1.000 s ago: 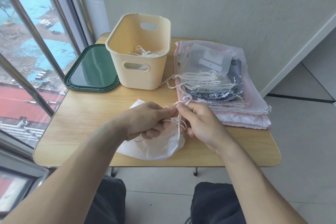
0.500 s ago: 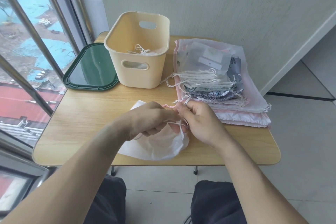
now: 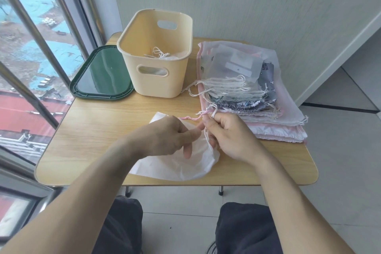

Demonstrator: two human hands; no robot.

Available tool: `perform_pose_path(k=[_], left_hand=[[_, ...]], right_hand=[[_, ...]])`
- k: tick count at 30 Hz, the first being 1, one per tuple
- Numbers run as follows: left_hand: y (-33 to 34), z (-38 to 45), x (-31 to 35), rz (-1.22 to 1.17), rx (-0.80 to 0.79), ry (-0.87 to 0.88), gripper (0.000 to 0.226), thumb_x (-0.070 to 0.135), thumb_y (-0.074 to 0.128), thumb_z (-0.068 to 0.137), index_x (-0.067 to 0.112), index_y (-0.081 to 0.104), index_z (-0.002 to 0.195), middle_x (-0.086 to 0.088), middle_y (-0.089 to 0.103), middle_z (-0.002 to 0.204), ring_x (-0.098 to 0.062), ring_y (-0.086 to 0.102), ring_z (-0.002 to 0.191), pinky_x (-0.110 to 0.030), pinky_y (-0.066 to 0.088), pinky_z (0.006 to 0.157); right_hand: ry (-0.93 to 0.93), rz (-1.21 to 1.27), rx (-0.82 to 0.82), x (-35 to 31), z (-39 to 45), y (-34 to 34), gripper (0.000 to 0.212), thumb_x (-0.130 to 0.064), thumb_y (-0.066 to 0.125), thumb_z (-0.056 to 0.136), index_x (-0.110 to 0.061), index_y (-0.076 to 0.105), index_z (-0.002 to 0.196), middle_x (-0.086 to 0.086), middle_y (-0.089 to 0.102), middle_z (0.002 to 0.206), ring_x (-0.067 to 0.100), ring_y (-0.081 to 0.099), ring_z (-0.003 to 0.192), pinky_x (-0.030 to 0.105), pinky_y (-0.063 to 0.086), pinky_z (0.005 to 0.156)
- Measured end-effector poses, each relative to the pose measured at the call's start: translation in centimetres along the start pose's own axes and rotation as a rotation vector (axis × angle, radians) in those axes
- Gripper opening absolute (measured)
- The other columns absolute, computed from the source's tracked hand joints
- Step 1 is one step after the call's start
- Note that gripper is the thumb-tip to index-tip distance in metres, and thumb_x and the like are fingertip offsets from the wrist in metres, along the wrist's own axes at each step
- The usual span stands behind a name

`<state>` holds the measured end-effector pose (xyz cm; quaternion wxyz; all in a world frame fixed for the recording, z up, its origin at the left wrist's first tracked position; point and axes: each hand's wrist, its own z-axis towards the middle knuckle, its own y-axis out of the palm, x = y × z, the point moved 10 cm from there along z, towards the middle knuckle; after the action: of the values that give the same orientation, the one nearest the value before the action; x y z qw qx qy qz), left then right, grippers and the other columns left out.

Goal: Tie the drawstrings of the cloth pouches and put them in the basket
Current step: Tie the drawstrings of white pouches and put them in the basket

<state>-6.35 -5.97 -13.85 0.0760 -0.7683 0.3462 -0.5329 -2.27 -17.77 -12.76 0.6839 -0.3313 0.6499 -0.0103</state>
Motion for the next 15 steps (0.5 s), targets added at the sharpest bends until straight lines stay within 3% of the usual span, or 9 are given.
perform_pose_path(k=[3, 5, 7, 9, 12, 15], left_hand=[[0.7, 0.3, -0.3, -0.148, -0.091, 0.028, 0.039, 0.026, 0.052, 0.103, 0.003, 0.073, 0.079, -0.003, 0.056, 0.058, -0.019, 0.054, 0.055, -0.026, 0.049, 0.06], [1.1, 0.3, -0.2, -0.218, -0.095, 0.038, 0.022, 0.006, 0.055, 0.098, 0.003, 0.071, 0.083, -0.01, 0.066, 0.068, -0.022, 0.063, 0.062, -0.027, 0.053, 0.062], [1.5, 0.4, -0.2, -0.275, -0.098, 0.016, 0.021, -0.005, 0.053, 0.092, 0.005, 0.069, 0.082, -0.013, 0.068, 0.072, -0.023, 0.062, 0.062, -0.024, 0.049, 0.055], [1.8, 0.5, -0.1, -0.318, -0.112, -0.016, 0.026, -0.009, 0.046, 0.091, 0.004, 0.066, 0.079, -0.008, 0.058, 0.063, -0.018, 0.048, 0.052, -0.021, 0.036, 0.046], [1.9, 0.7, 0.2, -0.415, -0.121, -0.065, 0.029, 0.016, 0.045, 0.094, 0.006, 0.067, 0.078, 0.0, 0.024, 0.058, -0.014, 0.017, 0.049, -0.021, 0.014, 0.042], [0.8, 0.6, 0.8, -0.281, 0.001, -0.03, 0.054, 0.063, 0.07, 0.078, 0.009, 0.074, 0.076, -0.002, 0.023, 0.059, -0.018, 0.021, 0.051, -0.024, 0.019, 0.044]], right_hand=[[0.007, -0.013, -0.002, 0.0, 0.1, 0.4, 0.036, -0.033, 0.047, 0.107, -0.014, 0.072, 0.09, -0.007, 0.056, 0.053, 0.002, 0.053, 0.052, 0.022, 0.042, 0.061], [0.019, -0.01, 0.01, 0.1, 0.1, 0.4, 0.035, -0.033, 0.049, 0.106, -0.013, 0.073, 0.092, -0.009, 0.054, 0.053, -0.001, 0.053, 0.049, 0.019, 0.041, 0.057], [0.016, -0.021, 0.023, 0.1, 0.1, 0.4, 0.034, -0.032, 0.05, 0.106, -0.011, 0.072, 0.091, -0.011, 0.054, 0.05, -0.002, 0.054, 0.047, 0.016, 0.041, 0.054], [0.011, -0.039, 0.03, 0.0, 0.0, 0.4, 0.034, -0.031, 0.049, 0.106, -0.012, 0.071, 0.088, -0.01, 0.054, 0.049, -0.002, 0.053, 0.046, 0.017, 0.04, 0.053], [0.003, -0.046, 0.021, 0.1, 0.0, 0.3, 0.038, -0.03, 0.05, 0.106, -0.009, 0.067, 0.08, -0.006, 0.057, 0.053, 0.001, 0.054, 0.048, 0.023, 0.042, 0.056], [-0.015, -0.04, -0.002, 0.2, 0.0, 0.5, 0.044, -0.031, 0.05, 0.106, -0.006, 0.062, 0.072, -0.005, 0.061, 0.058, 0.007, 0.054, 0.054, 0.032, 0.044, 0.058]])
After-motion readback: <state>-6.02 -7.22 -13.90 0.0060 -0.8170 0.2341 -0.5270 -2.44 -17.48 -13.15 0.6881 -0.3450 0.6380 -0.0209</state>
